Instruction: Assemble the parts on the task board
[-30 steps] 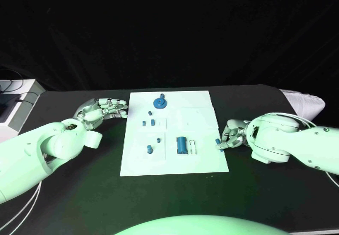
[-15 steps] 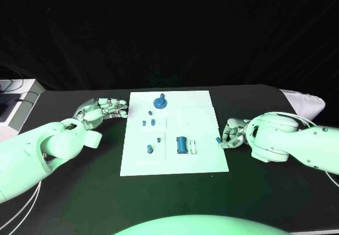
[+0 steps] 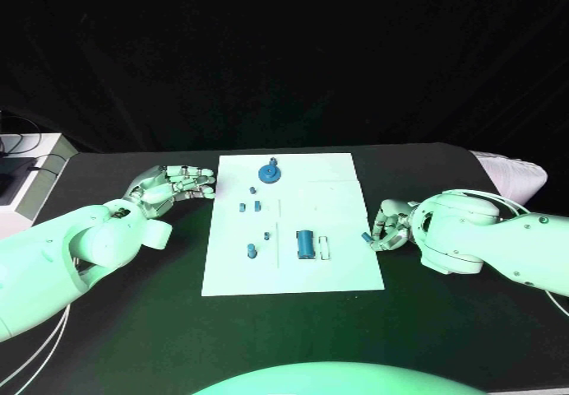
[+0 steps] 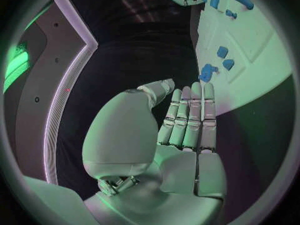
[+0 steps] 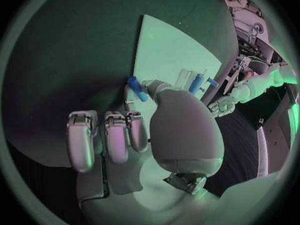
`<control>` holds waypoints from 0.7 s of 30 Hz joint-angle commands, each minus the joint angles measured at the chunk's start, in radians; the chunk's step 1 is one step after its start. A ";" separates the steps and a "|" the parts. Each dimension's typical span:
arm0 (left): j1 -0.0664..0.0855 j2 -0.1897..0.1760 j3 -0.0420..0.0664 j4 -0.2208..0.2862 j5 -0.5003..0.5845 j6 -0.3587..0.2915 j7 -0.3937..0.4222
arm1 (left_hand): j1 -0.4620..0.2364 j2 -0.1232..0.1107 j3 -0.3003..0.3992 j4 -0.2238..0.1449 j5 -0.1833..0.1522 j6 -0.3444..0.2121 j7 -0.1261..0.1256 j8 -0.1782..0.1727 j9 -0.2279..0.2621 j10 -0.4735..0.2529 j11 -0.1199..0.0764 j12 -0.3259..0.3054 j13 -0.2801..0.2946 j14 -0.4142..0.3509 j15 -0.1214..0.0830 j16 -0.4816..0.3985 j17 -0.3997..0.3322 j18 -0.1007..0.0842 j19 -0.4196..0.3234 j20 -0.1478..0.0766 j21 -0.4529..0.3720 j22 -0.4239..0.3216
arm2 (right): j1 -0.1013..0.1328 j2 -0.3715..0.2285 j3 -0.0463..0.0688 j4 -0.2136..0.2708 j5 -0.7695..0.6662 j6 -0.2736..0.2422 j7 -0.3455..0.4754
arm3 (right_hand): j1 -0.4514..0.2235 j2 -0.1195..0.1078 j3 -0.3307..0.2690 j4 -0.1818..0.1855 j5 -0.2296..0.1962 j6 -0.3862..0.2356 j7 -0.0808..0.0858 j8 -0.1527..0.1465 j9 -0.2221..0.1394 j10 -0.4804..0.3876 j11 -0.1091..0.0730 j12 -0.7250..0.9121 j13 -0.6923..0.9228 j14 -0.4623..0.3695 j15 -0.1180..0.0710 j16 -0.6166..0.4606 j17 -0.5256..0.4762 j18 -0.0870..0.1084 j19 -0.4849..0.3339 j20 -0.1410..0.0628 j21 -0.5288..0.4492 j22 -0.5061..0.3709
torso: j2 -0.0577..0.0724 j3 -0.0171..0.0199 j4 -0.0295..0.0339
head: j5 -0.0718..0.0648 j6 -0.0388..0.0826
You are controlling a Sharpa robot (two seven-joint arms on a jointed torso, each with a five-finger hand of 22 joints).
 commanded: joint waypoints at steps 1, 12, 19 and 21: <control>0.000 0.000 0.001 0.003 0.004 0.012 0.005 | -0.015 0.000 -0.001 0.008 -0.001 -0.006 0.000 0.002 -0.001 -0.008 0.000 -0.001 0.001 0.001 0.006 -0.006 0.001 0.000 0.008 0.000 -0.006 -0.001 | -0.003 0.002 -0.002 0.014 0.015 -0.010 0.016 | -0.011 -0.002 0.101 -0.101 0.006 0.008 -0.002 0.001 0.002 0.075 0.005 -0.001 0.226 0.104 0.008 0.006 0.263 -0.004 0.091 0.006 -0.003 0.250 | 0.000 0.0002 -0.0001 | 0.002 0.000; 0.000 0.001 0.001 0.002 0.005 0.011 0.004 | -0.016 0.001 -0.002 0.009 -0.001 -0.006 0.000 0.002 -0.002 -0.008 0.001 -0.001 0.001 0.001 0.006 -0.006 0.001 -0.001 0.008 0.001 -0.007 -0.002 | 0.018 -0.014 -0.001 0.047 0.021 -0.029 0.018 | -0.020 -0.003 0.109 -0.110 0.022 0.013 -0.004 0.003 0.003 0.077 0.004 0.001 0.227 0.104 0.007 0.006 0.263 -0.005 0.093 0.006 0.001 0.251 | 0.001 0.0007 -0.0001 | 0.003 0.003; 0.000 0.001 0.001 0.002 0.006 0.011 0.003 | -0.018 0.001 -0.002 0.011 -0.001 -0.006 0.000 0.002 -0.002 -0.009 0.001 -0.001 0.001 0.001 0.006 -0.006 0.002 0.000 0.008 0.001 -0.008 -0.002 | 0.055 -0.021 -0.001 0.073 0.025 -0.038 0.018 | -0.024 -0.003 0.110 -0.111 0.025 0.014 -0.004 0.004 0.004 0.076 0.004 0.000 0.227 0.104 0.007 0.006 0.263 -0.005 0.092 0.006 0.000 0.251 | 0.000 -0.0002 -0.0010 | 0.002 0.004; 0.000 0.001 0.001 0.002 0.006 0.011 0.003 | -0.018 0.001 -0.002 0.011 -0.001 -0.006 0.000 0.002 -0.002 -0.009 0.001 -0.001 0.001 0.001 0.006 -0.006 0.002 0.000 0.008 0.001 -0.008 -0.002 | 0.064 -0.021 0.000 0.078 0.026 -0.040 0.017 | -0.026 -0.003 0.110 -0.111 0.026 0.014 -0.004 0.004 0.004 0.077 0.004 0.002 0.228 0.104 0.007 0.006 0.263 -0.005 0.093 0.006 0.001 0.251 | 0.000 -0.0006 -0.0008 | 0.001 0.004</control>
